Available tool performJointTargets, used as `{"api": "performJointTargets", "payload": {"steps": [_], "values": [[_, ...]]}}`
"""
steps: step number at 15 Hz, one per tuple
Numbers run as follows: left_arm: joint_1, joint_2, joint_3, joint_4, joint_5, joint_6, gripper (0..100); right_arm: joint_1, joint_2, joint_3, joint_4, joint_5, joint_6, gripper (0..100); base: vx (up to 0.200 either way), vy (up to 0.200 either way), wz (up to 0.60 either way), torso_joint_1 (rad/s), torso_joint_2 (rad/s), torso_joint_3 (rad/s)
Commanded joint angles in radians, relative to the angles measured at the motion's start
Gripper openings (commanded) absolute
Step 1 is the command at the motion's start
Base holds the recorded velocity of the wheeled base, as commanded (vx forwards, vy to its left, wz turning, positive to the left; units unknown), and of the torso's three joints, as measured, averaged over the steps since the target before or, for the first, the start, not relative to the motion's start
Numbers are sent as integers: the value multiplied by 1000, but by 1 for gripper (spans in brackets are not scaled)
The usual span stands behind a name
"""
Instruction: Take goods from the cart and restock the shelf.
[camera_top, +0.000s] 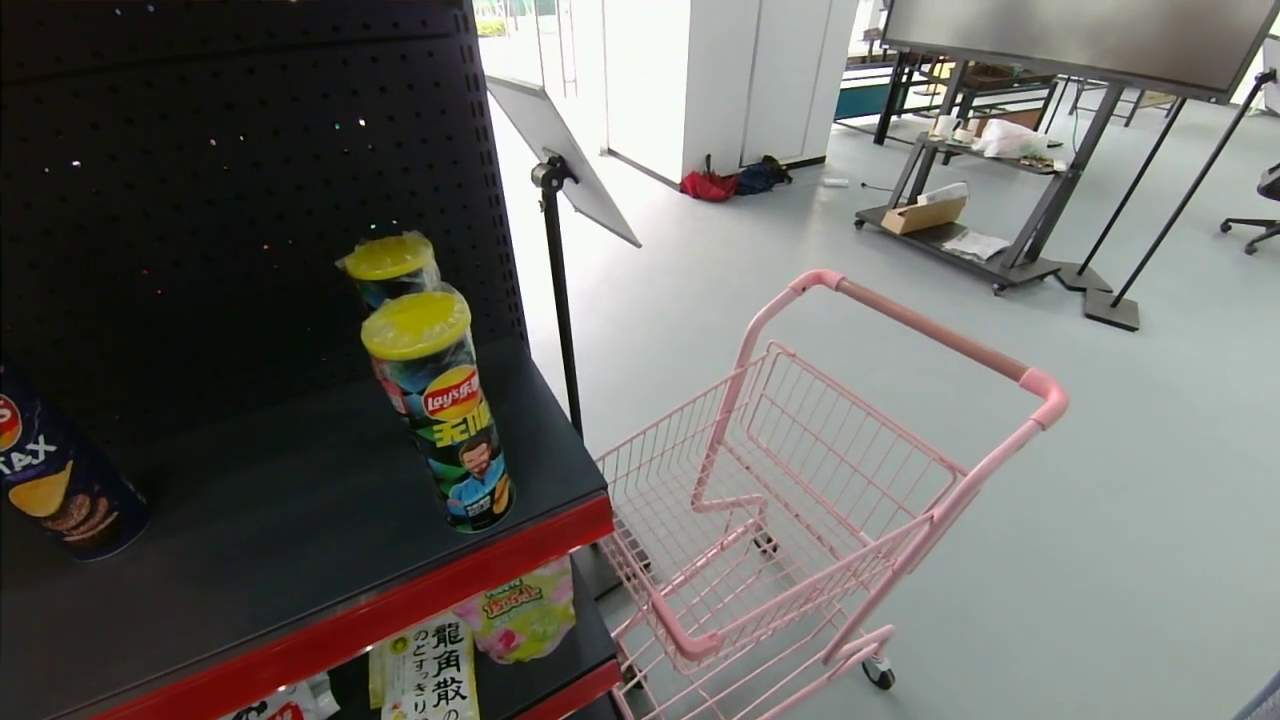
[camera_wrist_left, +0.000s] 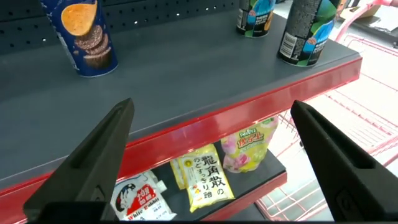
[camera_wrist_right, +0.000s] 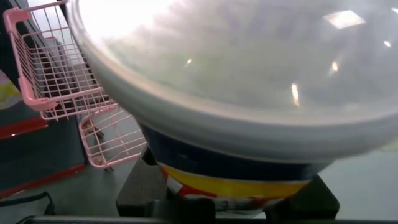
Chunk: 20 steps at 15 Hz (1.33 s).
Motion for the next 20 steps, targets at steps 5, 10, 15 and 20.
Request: {"api": "performJointTargets", "payload": {"steps": [5,10,15,20], "values": [[0,0,0,-1,1,0,100,3,-19,22,-1,2,1,0,0,0,600,7,-1,0],[0,0,0,-1,1,0,100,3,-69,39,-3,7,2,0,0,0,240,1,2,1],[0,0,0,-1,1,0,100,10,-250,105,0,73,16,0,0,0,0,0,0,0],[0,0,0,-1,1,0,100,13,-333,145,0,82,16,0,0,0,0,0,0,0]]}}
